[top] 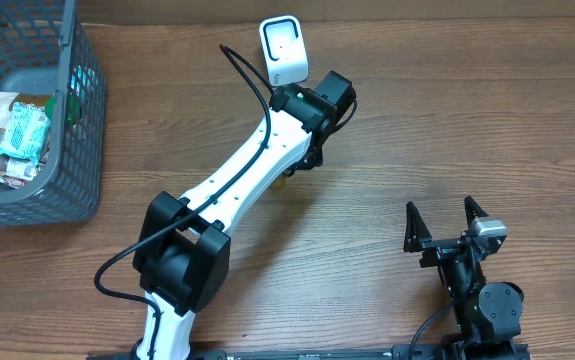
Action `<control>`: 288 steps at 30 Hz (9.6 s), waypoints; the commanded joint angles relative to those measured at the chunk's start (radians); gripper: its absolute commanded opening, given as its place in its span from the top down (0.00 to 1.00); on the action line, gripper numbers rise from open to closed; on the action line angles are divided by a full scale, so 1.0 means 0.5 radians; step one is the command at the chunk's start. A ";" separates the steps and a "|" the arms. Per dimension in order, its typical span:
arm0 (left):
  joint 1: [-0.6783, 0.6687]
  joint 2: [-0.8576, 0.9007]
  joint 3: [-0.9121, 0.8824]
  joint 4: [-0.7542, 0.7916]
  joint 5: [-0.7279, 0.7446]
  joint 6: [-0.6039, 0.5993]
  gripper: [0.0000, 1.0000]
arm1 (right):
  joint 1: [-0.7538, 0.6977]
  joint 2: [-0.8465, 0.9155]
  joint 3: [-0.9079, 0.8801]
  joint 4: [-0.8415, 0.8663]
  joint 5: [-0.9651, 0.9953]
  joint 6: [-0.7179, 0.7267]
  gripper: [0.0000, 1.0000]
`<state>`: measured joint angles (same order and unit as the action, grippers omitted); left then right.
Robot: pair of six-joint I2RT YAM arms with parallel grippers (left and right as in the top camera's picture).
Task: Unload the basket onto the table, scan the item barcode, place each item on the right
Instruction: 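Carry the yellow bottle to the scanner and lower it onto the table, then open the left gripper, release the bottle, and withdraw toward the basket, then reach into the basket and grasp the green-capped jar with the left gripper, then carry the green-capped jar and set it beside the yellow bottle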
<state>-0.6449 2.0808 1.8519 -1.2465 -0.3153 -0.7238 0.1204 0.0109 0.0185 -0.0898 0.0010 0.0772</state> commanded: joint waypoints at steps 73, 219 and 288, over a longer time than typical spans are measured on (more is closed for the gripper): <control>0.269 -0.056 0.428 -0.049 0.610 0.516 0.00 | 0.014 -0.016 -0.021 0.011 0.008 -0.007 0.00; 1.830 -0.160 2.221 -0.727 0.893 0.948 0.59 | 0.014 -0.016 -0.021 0.011 0.008 -0.007 0.00; 0.429 -0.104 -0.236 0.020 0.353 0.768 0.57 | 0.014 -0.016 -0.021 0.011 0.008 -0.007 0.00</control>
<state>-0.4324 2.0308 1.7611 -1.2640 -0.0944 -0.2947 0.1207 0.0109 0.0185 -0.0902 0.0006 0.0772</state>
